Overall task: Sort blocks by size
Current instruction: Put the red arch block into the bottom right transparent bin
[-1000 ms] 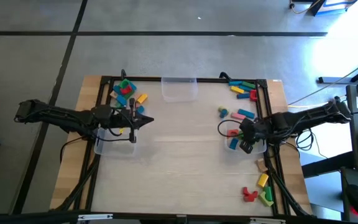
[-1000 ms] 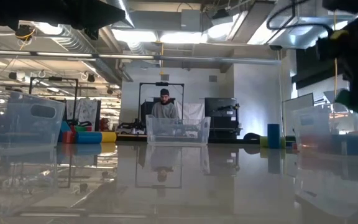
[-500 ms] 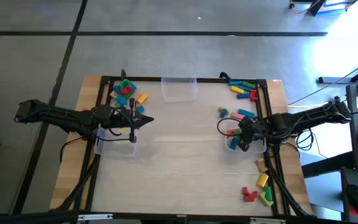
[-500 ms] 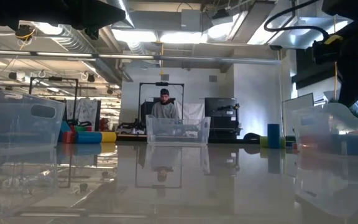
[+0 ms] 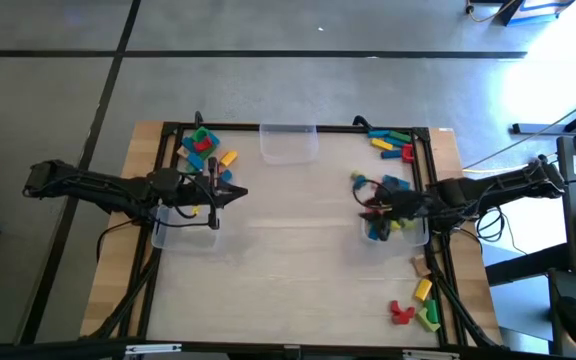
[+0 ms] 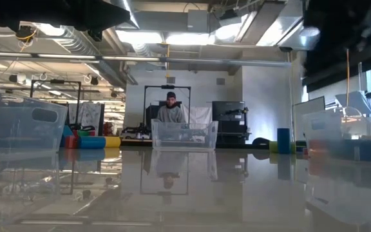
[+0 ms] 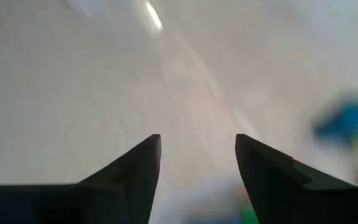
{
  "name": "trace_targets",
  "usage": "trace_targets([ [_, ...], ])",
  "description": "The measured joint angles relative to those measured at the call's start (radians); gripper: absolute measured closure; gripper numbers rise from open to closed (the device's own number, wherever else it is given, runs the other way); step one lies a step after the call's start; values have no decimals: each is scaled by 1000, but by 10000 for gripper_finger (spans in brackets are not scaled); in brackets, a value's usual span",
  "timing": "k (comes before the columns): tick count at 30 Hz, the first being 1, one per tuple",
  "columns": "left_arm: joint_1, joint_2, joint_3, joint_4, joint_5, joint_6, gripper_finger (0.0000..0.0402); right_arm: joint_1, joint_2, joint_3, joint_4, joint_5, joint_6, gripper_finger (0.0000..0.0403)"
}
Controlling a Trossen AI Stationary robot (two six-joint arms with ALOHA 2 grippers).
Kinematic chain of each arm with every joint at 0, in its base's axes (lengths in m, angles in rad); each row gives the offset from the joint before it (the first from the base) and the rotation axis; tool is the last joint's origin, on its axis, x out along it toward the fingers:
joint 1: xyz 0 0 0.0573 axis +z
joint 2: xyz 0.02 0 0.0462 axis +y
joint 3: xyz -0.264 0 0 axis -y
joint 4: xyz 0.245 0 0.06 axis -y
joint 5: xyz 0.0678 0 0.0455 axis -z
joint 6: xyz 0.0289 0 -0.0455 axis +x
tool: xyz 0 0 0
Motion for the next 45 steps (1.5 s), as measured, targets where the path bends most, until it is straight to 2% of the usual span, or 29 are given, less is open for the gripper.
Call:
trace_targets([
  [4, 42, 0, 0, -9, -2, -28, 319, 0, 56, 0, 219, 37, -186, 187],
  [6, 73, 0, 20, -63, -31, -39, 285, 0, 86, 0, 307, 39, -252, 187],
  [9, 125, 0, 87, -217, -131, -64, 242, 0, 143, 1, 397, 47, -322, 187],
  [13, 194, 0, 180, -411, -258, -99, 211, 0, 234, 0, 518, 49, -379, 187],
  [18, 298, 21, 260, -592, -368, -110, 204, 0, 364, -1, 663, 68, -470, 187],
  [29, 557, 232, 390, -794, -376, -209, 204, 0, 613, 0, 952, 82, -484, 187],
  [34, 664, 353, 456, -908, -376, -293, 204, 0, 687, -1, 965, 74, -438, 187],
  [45, 816, 577, 470, -918, -371, -436, 204, 0, 740, -1, 1019, 74, -402, 187],
])
